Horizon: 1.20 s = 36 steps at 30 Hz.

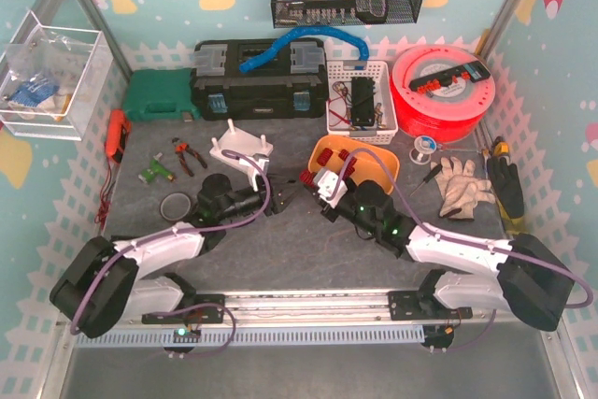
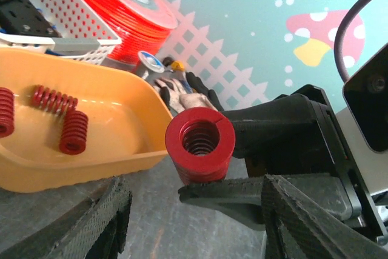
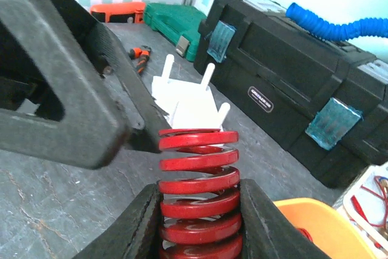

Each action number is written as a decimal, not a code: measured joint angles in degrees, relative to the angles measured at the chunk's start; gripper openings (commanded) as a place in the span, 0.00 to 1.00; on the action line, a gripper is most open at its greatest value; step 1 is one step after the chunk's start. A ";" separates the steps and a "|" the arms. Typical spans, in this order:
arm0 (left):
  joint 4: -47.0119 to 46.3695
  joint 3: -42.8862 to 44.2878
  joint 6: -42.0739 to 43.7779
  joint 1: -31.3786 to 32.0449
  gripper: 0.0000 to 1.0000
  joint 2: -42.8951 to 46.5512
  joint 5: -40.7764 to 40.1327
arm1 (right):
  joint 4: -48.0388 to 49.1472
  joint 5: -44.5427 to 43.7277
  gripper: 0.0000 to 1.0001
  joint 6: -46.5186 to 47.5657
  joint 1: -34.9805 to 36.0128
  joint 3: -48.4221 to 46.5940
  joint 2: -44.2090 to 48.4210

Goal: Install the large spring

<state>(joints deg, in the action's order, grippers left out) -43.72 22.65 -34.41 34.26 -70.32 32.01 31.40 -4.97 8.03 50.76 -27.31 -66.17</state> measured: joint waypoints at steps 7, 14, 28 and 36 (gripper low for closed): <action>-3.54 0.00 -2.78 0.00 0.62 -1.86 3.74 | 2.86 0.57 0.10 1.77 1.64 0.90 0.00; -5.27 0.00 -4.48 0.00 0.58 -2.80 5.57 | 3.85 1.20 0.09 2.73 2.54 0.90 -0.20; -5.44 0.00 -5.40 -0.17 0.18 -2.73 4.63 | 4.90 1.55 0.11 3.98 3.67 0.90 -1.86; -4.61 0.00 -4.09 -0.28 0.00 -2.29 4.13 | 5.31 0.63 0.43 3.96 3.74 0.87 -2.34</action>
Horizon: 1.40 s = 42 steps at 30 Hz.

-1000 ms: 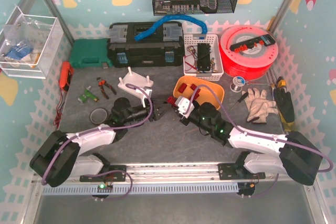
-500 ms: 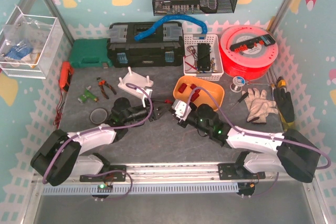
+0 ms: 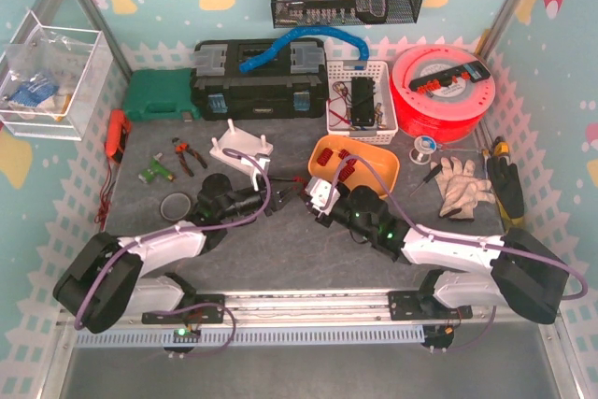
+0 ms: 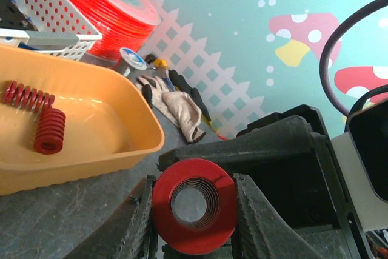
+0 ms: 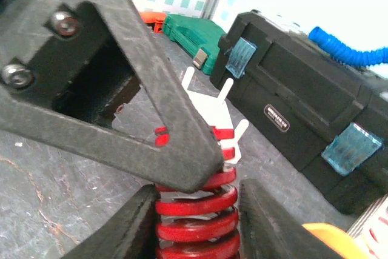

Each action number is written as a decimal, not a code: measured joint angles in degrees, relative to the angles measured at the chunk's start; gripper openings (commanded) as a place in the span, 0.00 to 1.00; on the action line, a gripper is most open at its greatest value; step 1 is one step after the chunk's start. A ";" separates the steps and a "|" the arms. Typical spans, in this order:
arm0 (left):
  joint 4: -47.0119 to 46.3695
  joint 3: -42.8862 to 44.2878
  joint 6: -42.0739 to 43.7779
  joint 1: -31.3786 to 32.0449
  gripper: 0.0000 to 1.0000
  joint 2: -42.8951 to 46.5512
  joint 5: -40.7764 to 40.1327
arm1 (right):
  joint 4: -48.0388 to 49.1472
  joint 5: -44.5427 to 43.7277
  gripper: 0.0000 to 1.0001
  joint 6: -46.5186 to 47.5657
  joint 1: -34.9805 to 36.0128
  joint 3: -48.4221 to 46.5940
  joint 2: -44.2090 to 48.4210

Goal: Install the large spring

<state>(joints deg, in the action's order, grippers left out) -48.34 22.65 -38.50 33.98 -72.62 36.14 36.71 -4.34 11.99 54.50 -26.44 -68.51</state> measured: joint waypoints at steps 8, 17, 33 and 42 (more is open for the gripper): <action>2.64 0.00 2.14 0.09 0.00 2.71 -2.69 | -2.43 -4.46 0.75 -0.35 0.26 -0.96 0.00; 7.61 0.00 3.96 0.09 0.00 6.10 -8.96 | -5.84 -9.22 0.99 -3.78 0.24 -2.34 0.11; 32.30 18.03 13.57 -5.95 0.00 2.14 -44.35 | 1.05 -22.91 0.99 -9.29 -1.66 9.51 9.79; 39.06 25.83 18.38 -16.48 0.00 -9.86 -50.58 | 3.74 -24.68 0.99 -9.99 -2.69 10.45 9.60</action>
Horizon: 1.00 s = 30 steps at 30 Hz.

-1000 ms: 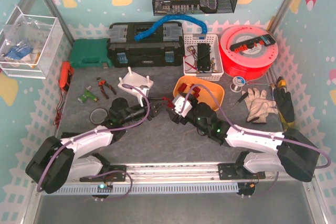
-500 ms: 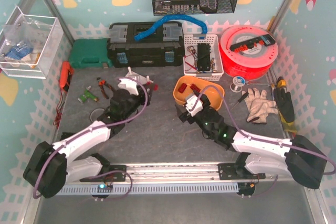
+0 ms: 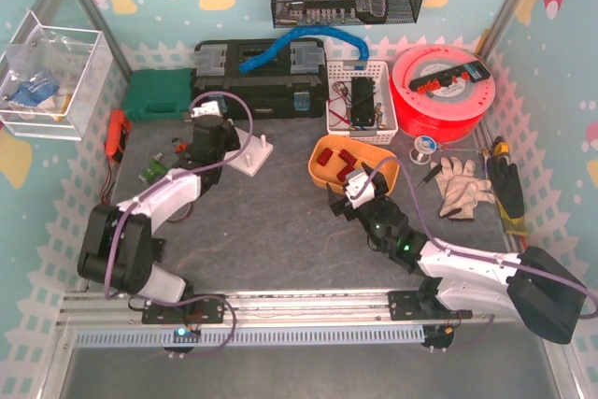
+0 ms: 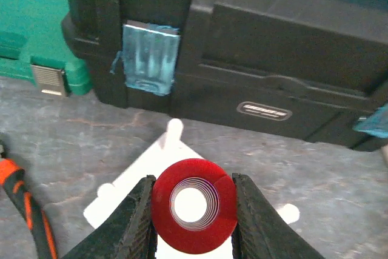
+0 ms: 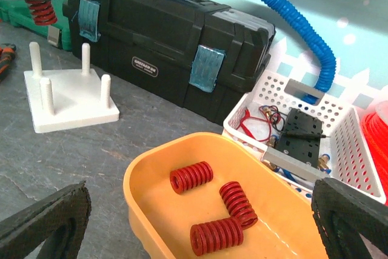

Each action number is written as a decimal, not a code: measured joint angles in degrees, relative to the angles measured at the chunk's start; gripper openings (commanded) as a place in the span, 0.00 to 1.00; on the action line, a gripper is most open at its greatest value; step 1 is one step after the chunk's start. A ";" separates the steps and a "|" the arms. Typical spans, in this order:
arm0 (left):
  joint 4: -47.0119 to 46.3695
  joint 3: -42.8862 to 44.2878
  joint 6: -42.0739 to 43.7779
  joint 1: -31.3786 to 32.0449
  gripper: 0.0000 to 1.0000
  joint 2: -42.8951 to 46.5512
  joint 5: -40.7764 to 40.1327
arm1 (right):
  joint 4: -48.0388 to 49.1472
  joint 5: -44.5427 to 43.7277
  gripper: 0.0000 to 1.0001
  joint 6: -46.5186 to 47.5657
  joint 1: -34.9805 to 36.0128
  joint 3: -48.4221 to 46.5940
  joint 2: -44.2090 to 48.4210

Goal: Install the large spring

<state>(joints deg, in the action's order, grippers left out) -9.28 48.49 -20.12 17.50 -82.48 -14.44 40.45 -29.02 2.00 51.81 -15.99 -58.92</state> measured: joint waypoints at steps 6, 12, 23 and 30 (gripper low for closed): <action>1.79 6.45 3.93 -2.27 0.00 -9.16 -1.51 | -0.11 0.31 0.99 -0.22 -0.07 -0.33 -2.34; 2.21 11.69 5.84 -4.35 0.00 -16.31 -0.96 | -0.11 0.44 0.99 -0.20 -0.09 -0.55 -2.84; 3.04 16.90 7.34 -5.70 0.00 -21.70 1.92 | -0.09 0.57 0.99 -0.13 -0.09 -0.66 -3.72; 2.93 19.28 8.00 -5.88 0.00 -24.33 2.58 | -0.09 0.57 0.99 0.09 -0.09 -0.70 -3.85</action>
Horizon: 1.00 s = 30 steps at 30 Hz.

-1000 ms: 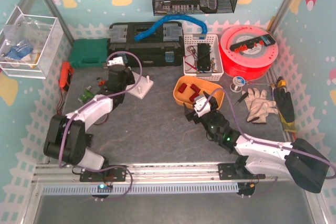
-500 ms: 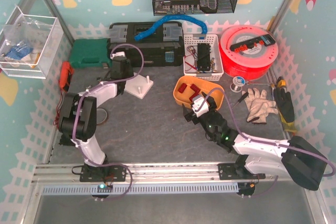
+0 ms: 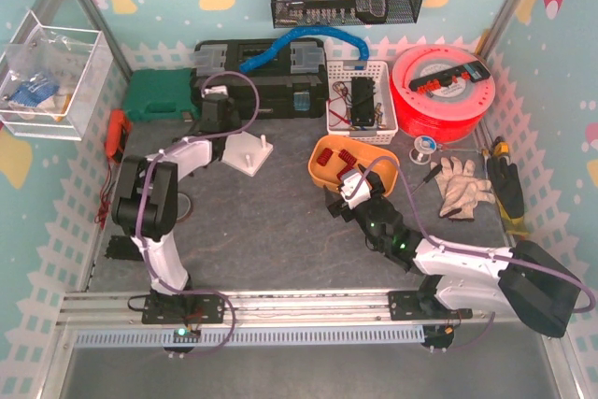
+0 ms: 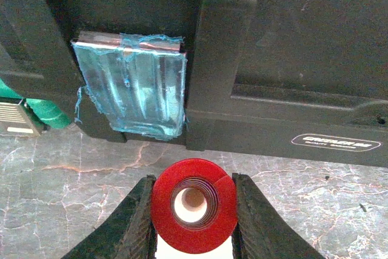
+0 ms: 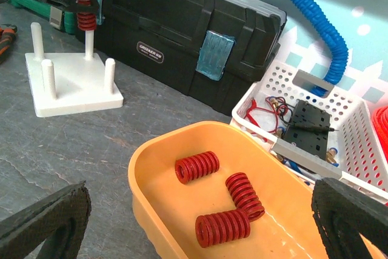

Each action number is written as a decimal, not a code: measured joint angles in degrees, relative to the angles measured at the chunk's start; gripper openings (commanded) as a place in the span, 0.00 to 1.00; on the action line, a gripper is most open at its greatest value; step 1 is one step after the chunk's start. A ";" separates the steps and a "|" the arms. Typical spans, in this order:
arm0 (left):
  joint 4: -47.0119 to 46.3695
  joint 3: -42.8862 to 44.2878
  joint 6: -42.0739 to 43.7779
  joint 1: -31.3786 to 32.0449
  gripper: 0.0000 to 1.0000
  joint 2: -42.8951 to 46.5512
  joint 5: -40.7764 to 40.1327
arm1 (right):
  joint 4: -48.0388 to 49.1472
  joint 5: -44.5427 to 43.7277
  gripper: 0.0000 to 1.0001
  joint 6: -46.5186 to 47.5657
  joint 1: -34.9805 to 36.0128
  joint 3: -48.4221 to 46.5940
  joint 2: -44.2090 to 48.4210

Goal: Install the large spring

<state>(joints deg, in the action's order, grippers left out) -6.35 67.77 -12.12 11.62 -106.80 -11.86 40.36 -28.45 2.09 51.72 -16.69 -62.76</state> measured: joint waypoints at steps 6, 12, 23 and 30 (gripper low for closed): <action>0.00 1.11 0.55 -0.09 0.00 -1.97 0.57 | 0.00 0.00 0.99 0.02 0.00 -0.02 -0.07; 0.13 1.44 0.63 -0.59 0.03 -4.24 0.79 | 0.00 0.04 0.99 0.07 0.00 -0.20 -0.11; 2.40 3.02 0.59 -0.68 0.33 -5.62 0.98 | -0.02 0.92 0.99 0.39 0.00 -1.22 -1.57; 3.54 3.52 0.39 -0.68 0.51 -5.62 0.98 | -0.07 0.92 0.99 0.37 0.00 -1.64 -1.62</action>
<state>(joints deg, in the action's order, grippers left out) -2.81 71.29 -11.73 10.94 -112.42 -10.87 40.29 -27.53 2.46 51.72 -18.33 -64.38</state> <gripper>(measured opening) 0.460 0.987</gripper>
